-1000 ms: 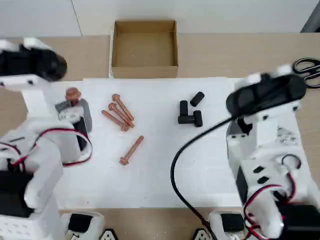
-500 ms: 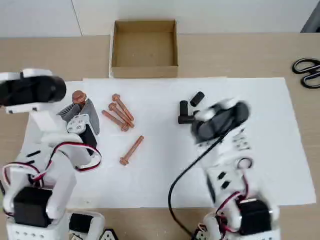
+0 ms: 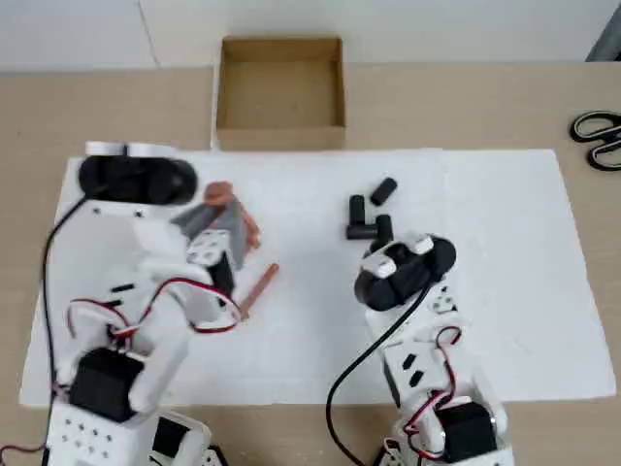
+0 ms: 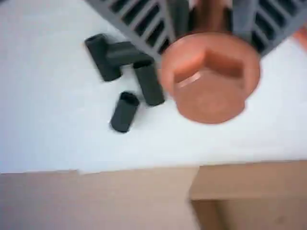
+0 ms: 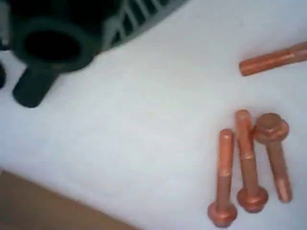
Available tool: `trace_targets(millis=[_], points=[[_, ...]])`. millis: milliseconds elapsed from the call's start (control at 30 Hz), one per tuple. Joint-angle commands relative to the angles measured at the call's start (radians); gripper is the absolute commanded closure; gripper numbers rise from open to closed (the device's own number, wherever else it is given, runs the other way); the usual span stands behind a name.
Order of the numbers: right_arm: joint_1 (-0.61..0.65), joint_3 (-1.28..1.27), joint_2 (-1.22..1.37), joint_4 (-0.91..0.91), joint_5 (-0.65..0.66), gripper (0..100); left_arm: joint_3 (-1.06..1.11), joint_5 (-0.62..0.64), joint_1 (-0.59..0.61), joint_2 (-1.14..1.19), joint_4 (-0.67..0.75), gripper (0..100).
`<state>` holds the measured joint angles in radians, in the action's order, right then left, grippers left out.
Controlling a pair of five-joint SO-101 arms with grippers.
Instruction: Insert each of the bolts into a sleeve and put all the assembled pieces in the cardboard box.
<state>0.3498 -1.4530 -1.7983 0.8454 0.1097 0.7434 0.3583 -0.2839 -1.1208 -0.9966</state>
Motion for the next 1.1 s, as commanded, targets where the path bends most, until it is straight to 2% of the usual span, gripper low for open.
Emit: trace_targets(millis=[0, 133, 300, 433, 700, 833, 1067], points=[[0.039, -0.003, -0.013, -0.021, -0.104, 99.4, 0.018, 0.008, -0.034, -0.018, 0.149, 99], [0.064, -0.02, -0.013, -0.03, -0.14, 99.4, 0.065, 0.009, -0.035, -0.018, 0.236, 99], [0.197, -0.032, -0.013, -0.05, -0.14, 99.4, 0.14, 0.011, -0.037, -0.017, 0.351, 99], [0.214, -0.077, -0.013, -0.133, -0.14, 99.4, 0.182, 0.075, -0.046, -0.014, 0.404, 99], [0.297, -0.184, -0.013, -0.262, -0.135, 99.4, 0.231, 0.092, -0.15, -0.011, 0.4, 99], [0.298, -0.203, -0.013, -0.288, -0.135, 99.4, 0.229, 0.095, -0.183, -0.011, 0.339, 99], [0.298, -0.201, -0.013, -0.288, -0.133, 99.4, 0.246, 0.14, -0.189, -0.012, 0.302, 99]])
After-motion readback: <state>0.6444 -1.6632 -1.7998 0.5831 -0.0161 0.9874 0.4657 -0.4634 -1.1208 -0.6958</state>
